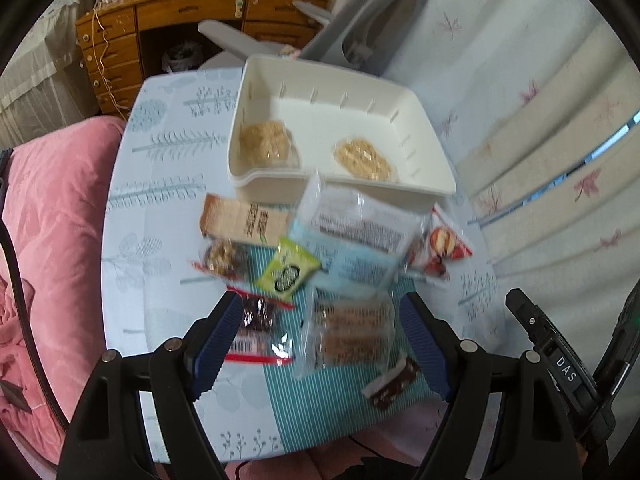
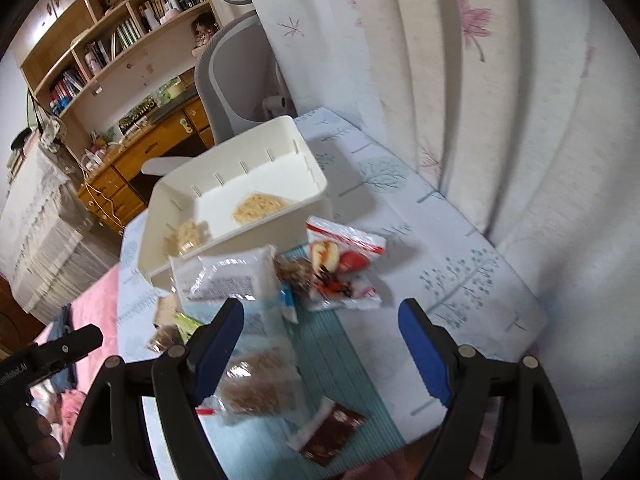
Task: Organize snacks
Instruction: 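Withdraw both open tools from the tray back to the snack pile, then grasp the red apple-print packet with the right tool while the left tool grasps the dark red packet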
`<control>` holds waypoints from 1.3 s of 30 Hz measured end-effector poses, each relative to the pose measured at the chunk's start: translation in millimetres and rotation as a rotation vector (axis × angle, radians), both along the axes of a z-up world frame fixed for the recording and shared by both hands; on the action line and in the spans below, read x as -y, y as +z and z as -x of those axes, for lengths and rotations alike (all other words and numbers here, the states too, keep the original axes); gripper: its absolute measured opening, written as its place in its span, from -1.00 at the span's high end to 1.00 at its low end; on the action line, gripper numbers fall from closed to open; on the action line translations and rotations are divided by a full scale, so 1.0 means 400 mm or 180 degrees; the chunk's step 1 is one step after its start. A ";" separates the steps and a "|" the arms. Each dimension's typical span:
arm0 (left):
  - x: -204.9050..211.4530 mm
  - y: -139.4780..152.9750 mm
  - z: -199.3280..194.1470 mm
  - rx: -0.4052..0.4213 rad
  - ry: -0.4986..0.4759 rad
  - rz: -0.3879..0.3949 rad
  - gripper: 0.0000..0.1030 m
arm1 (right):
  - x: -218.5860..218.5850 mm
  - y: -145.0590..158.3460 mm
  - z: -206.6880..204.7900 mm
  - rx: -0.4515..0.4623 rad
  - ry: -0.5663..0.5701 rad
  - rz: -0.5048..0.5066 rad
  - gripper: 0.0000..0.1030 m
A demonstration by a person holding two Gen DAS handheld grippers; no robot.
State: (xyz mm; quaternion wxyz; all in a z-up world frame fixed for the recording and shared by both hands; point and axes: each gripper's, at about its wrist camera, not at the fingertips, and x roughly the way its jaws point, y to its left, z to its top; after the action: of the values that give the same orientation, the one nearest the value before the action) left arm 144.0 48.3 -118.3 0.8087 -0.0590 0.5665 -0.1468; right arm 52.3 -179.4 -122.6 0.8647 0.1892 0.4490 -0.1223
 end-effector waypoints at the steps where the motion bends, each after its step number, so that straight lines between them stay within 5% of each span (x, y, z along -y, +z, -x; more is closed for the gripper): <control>1: 0.004 -0.008 0.005 -0.0060 -0.0020 -0.0020 -0.57 | -0.004 -0.001 0.011 -0.0005 0.0009 0.0041 -0.56; 11: 0.045 -0.059 0.035 -0.0428 0.0095 -0.0214 -0.57 | 0.009 -0.022 0.022 0.0030 0.0357 0.0279 -0.56; 26: 0.141 -0.185 0.105 -0.1264 0.1026 -0.0248 -0.64 | 0.091 -0.039 -0.051 -0.0075 0.1367 0.0463 -0.66; 39: 0.231 -0.329 0.159 -0.1800 0.1756 0.0056 -0.66 | 0.150 -0.094 -0.116 -0.0183 0.2168 0.0629 -0.68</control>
State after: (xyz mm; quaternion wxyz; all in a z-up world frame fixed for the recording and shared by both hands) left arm 80.5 -44.2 -250.0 0.6293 -0.2539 0.7285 0.0932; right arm 98.9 -239.5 -160.3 0.8570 -0.0594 0.4965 0.1248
